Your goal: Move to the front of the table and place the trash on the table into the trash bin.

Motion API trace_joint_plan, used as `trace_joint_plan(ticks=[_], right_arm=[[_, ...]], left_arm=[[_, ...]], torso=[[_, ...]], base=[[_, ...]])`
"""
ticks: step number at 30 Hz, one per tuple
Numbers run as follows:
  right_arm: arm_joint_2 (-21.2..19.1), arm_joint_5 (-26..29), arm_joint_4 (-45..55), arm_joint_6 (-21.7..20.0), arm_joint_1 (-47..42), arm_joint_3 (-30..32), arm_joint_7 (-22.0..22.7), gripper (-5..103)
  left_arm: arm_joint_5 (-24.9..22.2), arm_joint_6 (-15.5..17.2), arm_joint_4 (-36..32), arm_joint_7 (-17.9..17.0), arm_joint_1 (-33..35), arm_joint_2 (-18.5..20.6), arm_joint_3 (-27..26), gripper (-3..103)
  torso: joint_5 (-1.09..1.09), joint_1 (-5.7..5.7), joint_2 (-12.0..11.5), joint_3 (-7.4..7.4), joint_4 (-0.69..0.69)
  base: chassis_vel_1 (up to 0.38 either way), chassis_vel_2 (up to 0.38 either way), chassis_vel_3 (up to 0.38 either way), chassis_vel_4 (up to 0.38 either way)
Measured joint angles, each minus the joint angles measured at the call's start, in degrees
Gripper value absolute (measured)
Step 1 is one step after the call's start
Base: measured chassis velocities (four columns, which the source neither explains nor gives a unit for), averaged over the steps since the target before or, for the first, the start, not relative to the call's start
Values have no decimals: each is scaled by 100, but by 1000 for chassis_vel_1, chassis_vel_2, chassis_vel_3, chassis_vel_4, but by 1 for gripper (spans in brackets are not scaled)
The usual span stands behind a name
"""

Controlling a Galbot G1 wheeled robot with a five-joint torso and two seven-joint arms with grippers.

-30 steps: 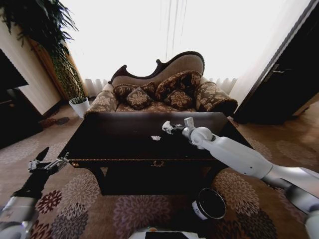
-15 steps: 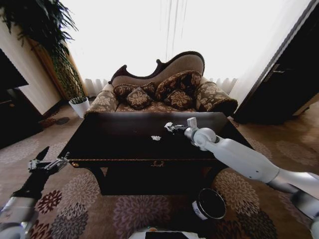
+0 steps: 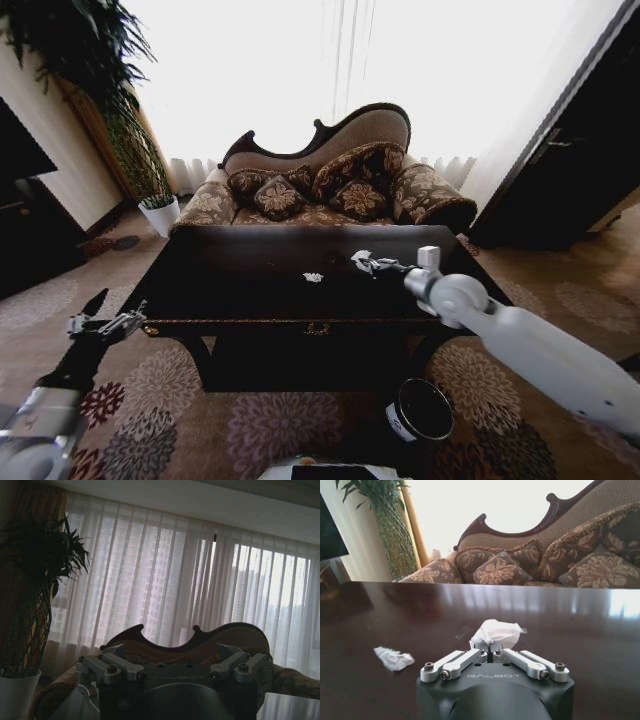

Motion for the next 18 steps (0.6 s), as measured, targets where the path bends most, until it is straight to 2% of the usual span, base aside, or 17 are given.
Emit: trace_joint_plan(ticks=[4, 5, 8, 9, 10, 13, 15, 16, 18], right_arm=[[-109, 212, 495, 15, -957, 1069, 206, 1], [-109, 212, 495, 15, -957, 1069, 206, 1], [-85, 251, 863, 12, -1651, 2088, 252, 1], [-18, 254, 1006, -2, -2089, 2544, 234, 1], [-18, 254, 1006, -2, -2089, 2544, 234, 1], [218, 215, 1225, -3, -3153, 3629, 122, 1], [529, 114, 1403, 28, -3972, 4476, 1, 1], [529, 114, 1403, 28, -3972, 4476, 1, 1], [911, -122, 1551, 119, -4595, 5002, -186, 1]], left_arm=[[-158, -2, 26, -4, -57, 208, -90, 100], [-158, -2, 26, -4, -57, 208, -90, 100], [-288, -1, 35, -14, -113, 289, -148, 100], [-333, 0, 45, -16, -145, 312, -159, 100], [-333, 0, 45, -16, -145, 312, -159, 100], [-391, 0, 74, -16, -213, 338, -160, 100], [-403, 0, 101, -15, -281, 341, -116, 100], [-403, 0, 101, -15, -281, 341, -116, 100], [-395, 0, 126, -14, -348, 332, -37, 100]], torso=[[-1, 0, 0, 0, 2], [-1, 0, 0, 0, 2], [-5, 1, 0, 0, 4], [0, 1, 0, 1, 3], [0, 1, 0, 1, 3], [-1, 0, 0, 0, 3], [-2, 0, 0, 0, 2], [-2, 0, 0, 0, 2], [-1, 0, 0, 0, 2]], base=[[0, 0, 0, 0], [0, 0, 0, 0], [0, 0, 0, 0], [0, 0, 0, 0], [0, 0, 0, 0], [0, 0, 0, 0], [0, 0, 0, 0], [0, 0, 0, 0], [0, 0, 0, 0]])
